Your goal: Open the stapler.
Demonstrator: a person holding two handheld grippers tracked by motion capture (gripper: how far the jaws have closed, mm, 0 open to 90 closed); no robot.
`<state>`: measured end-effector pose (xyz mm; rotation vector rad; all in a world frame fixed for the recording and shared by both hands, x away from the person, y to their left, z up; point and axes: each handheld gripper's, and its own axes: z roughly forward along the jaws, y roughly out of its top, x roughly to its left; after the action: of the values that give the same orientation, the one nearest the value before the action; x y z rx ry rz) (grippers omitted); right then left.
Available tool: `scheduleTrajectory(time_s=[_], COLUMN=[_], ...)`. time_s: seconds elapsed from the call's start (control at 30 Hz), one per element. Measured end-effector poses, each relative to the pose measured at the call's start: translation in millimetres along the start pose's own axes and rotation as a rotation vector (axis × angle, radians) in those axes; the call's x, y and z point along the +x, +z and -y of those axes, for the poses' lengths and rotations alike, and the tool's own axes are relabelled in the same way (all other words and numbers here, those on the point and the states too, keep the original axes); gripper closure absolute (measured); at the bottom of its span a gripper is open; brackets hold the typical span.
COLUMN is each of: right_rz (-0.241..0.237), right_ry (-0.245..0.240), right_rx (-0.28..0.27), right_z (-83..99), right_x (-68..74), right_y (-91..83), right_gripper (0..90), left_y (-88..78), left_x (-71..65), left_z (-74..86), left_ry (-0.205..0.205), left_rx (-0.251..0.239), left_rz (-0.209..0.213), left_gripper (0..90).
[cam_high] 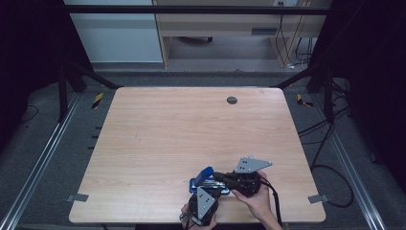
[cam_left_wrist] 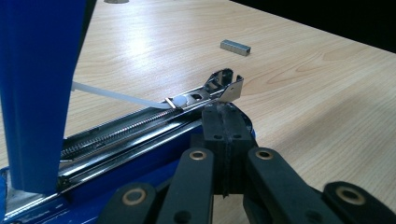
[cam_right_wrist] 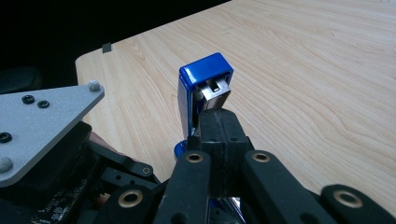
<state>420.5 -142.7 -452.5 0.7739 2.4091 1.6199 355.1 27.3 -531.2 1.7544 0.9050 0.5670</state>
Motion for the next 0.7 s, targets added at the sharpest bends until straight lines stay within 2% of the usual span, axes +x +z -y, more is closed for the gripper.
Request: scheduleTrajectory(time_s=[0.7], right_rz=[-0.026], right_ry=[-0.001], right_rx=[-0.013], right_z=[-7.6], right_x=[1.6], right_y=[7.8], right_gripper=[90.0], left_y=[0.1], left_x=[-1.0], left_z=[0.5], left_ry=[0.005], left_rx=[-0.003], left_rz=[-0.003], left_gripper=[90.0])
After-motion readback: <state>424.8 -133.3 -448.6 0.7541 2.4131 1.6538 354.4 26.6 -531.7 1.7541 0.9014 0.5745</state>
